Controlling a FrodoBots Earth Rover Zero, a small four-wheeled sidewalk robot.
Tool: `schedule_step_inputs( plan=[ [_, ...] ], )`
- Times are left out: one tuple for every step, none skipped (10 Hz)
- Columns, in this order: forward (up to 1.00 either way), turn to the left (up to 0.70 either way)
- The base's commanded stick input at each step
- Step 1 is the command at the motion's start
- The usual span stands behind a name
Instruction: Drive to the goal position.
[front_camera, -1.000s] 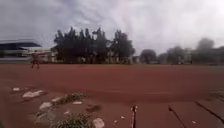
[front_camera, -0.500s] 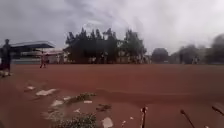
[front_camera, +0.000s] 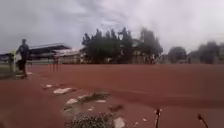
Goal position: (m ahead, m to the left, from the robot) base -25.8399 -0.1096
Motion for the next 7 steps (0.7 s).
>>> schedule_step_inputs(
  plan=[
    [0.0,0.5],
    [0.0,0.5],
    [0.0,0.5],
    [0.0,0.5],
    [0.0,0.5],
    [0.0,0.5],
    [0.0,0.5]
  ],
)
